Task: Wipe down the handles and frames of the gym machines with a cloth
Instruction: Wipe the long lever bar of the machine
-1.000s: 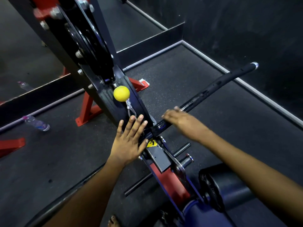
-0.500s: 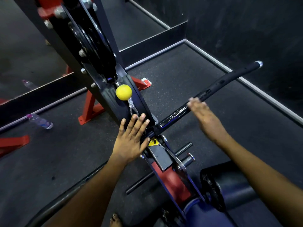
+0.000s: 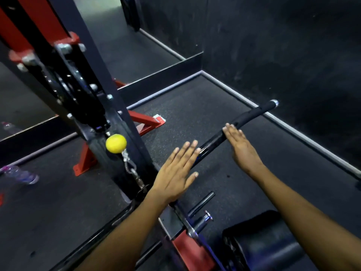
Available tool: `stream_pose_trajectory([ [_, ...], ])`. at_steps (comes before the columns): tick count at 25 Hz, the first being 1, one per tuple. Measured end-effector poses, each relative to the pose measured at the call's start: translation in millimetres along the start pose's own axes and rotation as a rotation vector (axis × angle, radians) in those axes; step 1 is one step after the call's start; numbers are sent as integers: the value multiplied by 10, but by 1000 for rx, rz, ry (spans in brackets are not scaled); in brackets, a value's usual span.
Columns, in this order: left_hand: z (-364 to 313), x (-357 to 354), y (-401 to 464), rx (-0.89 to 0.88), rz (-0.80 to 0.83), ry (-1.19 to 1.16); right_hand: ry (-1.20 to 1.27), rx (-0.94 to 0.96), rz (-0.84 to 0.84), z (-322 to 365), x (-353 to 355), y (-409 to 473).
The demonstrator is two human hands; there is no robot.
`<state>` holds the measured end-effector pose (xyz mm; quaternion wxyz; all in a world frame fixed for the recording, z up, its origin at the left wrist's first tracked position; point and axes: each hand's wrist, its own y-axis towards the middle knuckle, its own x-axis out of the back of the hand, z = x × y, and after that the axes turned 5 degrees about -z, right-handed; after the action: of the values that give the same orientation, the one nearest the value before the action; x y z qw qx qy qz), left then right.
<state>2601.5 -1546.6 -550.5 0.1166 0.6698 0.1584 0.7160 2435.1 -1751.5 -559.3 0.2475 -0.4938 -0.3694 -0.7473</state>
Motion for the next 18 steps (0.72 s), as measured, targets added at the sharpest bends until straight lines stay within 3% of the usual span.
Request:
stream_pose_trajectory([
  [2, 36, -172, 132, 70, 149, -21, 50, -87, -15, 74, -15, 15],
  [3, 58, -228, 123, 117, 215, -16, 58, 1, -38, 174, -63, -37],
  [6, 77, -287, 90, 117, 264, 10, -16, 518, -15, 200, -165, -240],
  [7, 74, -282, 91, 100, 264, 9, -52, 555, -14, 56, -144, -178],
  [8, 70, -273, 90, 93, 266, 14, -61, 460, -41, -119, -120, -66],
  [11, 63, -252, 100, 94, 283, 17, -57, -105, -95, -523, 44, 278],
  [12, 55, -238, 101, 94, 303, 12, -45, -225, -75, -456, 61, 325],
  [13, 48, -233, 97, 90, 309, 11, -34, -231, -83, -299, 46, 320],
  [14, 43, -225, 95, 85, 321, 8, -54, -104, -102, -106, -11, 259],
  [17, 45, -205, 109, 103, 382, -13, -93, 506, 2, 259, -96, -43],
  [18, 47, -202, 115, 117, 387, -19, -111, 590, 22, 174, -62, 34],
])
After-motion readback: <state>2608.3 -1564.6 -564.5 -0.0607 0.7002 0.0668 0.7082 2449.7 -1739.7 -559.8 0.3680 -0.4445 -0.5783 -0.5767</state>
